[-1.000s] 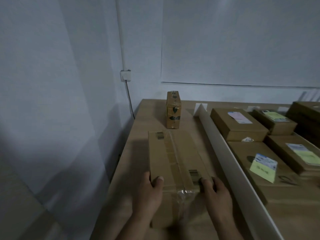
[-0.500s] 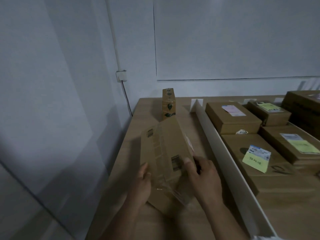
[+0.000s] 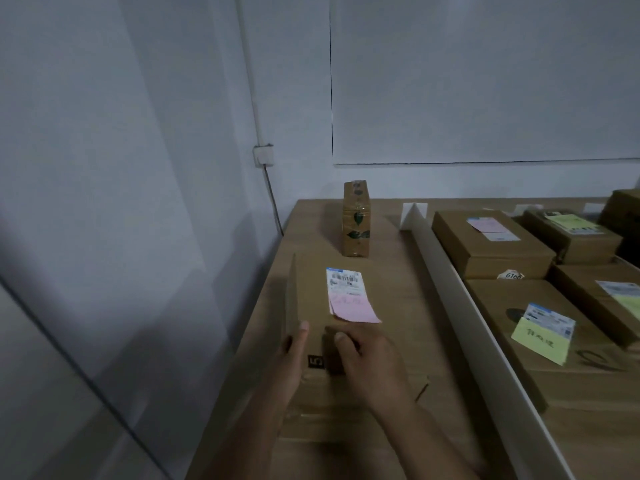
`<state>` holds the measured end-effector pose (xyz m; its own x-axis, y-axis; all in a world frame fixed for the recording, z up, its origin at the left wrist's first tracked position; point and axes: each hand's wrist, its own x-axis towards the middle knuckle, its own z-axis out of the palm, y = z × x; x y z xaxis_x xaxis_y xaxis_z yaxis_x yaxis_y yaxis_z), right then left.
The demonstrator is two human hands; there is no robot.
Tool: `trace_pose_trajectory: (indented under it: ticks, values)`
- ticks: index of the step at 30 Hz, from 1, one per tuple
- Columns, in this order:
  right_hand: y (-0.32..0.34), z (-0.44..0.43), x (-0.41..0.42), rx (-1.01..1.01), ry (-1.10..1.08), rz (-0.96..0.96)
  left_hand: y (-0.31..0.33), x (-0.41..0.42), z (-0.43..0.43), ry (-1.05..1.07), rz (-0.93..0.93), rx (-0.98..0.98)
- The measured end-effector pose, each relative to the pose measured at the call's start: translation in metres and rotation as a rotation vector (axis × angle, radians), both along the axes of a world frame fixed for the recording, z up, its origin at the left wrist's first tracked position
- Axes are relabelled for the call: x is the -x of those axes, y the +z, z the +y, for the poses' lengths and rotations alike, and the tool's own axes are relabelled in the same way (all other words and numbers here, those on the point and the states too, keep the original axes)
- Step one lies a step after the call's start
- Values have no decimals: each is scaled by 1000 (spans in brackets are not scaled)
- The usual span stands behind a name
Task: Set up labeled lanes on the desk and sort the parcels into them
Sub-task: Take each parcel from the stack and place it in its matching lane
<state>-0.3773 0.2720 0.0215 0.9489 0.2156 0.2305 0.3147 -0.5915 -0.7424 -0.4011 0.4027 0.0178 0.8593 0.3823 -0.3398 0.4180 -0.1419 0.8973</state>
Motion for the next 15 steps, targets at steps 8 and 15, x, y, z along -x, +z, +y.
trace_pose_trajectory:
  ticks: [8, 15]
  values:
    - [-5, -30, -26, 105, -326, 269, -12, -5, 24, 107, -65, -23]
    - [-2, -28, -56, 10, -210, 502, -20, -14, 29, 96, 9, -2]
